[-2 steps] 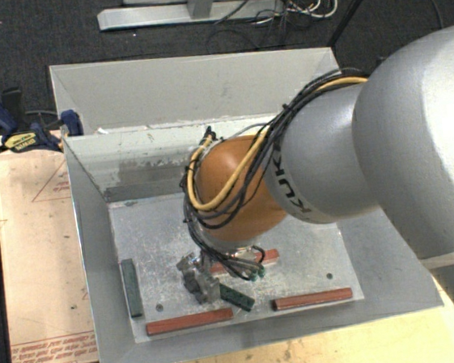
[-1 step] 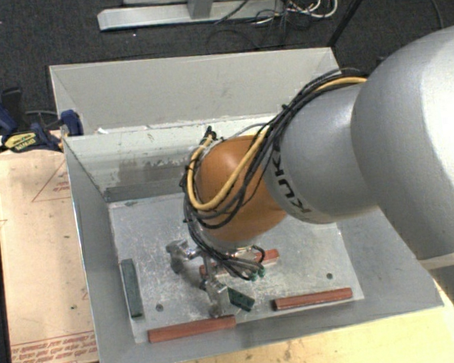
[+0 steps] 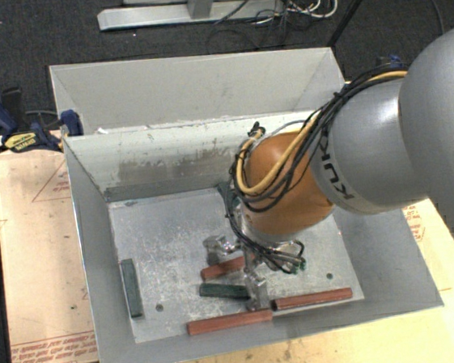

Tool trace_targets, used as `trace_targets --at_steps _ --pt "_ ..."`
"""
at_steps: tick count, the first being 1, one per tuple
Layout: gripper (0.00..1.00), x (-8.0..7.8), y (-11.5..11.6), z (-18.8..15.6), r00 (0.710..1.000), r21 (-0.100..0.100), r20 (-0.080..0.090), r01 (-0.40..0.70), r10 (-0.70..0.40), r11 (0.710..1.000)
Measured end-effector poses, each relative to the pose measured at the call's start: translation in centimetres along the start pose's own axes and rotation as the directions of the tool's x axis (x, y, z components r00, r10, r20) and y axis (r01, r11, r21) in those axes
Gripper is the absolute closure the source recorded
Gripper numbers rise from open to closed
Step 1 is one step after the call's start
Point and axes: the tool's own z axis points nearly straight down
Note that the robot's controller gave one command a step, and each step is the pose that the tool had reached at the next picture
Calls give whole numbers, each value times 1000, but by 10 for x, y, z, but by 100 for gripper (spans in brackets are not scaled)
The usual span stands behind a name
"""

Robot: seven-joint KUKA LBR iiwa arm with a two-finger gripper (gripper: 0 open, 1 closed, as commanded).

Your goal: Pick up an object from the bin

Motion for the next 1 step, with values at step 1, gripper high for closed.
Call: trace_targets --at_steps 1 --pt "100 0 4 1 1000 -4 -3 5 -5 1000"
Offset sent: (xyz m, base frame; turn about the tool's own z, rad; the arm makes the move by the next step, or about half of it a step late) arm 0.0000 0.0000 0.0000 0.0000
